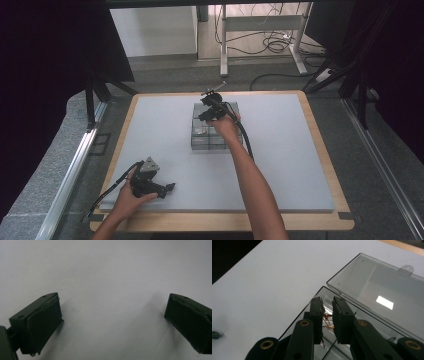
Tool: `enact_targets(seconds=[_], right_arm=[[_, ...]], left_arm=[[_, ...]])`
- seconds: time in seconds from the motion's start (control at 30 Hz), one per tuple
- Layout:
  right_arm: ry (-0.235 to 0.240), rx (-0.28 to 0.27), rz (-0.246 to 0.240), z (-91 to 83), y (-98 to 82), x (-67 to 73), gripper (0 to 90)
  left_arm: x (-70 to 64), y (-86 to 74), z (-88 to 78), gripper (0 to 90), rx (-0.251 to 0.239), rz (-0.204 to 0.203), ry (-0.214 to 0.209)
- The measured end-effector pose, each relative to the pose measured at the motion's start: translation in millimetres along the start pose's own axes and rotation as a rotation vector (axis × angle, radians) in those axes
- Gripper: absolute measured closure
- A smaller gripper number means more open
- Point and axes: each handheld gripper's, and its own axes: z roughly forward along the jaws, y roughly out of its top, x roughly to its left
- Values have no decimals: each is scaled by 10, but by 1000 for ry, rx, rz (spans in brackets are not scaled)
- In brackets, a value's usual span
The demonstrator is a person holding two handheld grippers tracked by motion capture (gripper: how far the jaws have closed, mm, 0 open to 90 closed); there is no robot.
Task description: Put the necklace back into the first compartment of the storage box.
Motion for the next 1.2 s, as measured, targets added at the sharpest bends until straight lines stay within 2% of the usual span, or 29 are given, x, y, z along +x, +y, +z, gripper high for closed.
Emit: enact_targets(seconds=[0.27,0.37,0.6,0.87,0.93,1.03,1.07,1.2], right_arm=[[-8,38,9,170,-100,-19,768],[-15,64,-8,257,-145,-15,768],[-23,91,-14,385,-215,-5,767],[-39,111,-21,470,-266,-25,765],[-38,107,-20,461,-262,-24,741],[-33,104,-24,443,-254,-21,647],[-33,104,-24,443,-254,-21,647],[-17,79,2,373,-251,-42,586]], left_arm=[[-2,0,0,7,-1,-2,-1],[-1,0,0,8,0,-1,0],[-2,0,1,8,-2,-2,-1],[-2,0,1,7,-1,-2,-1],[-2,0,1,8,-1,-2,-1],[-2,0,1,8,-2,-2,-1],[-2,0,1,8,-2,-2,-1],[-2,0,0,7,-2,-2,-1]])
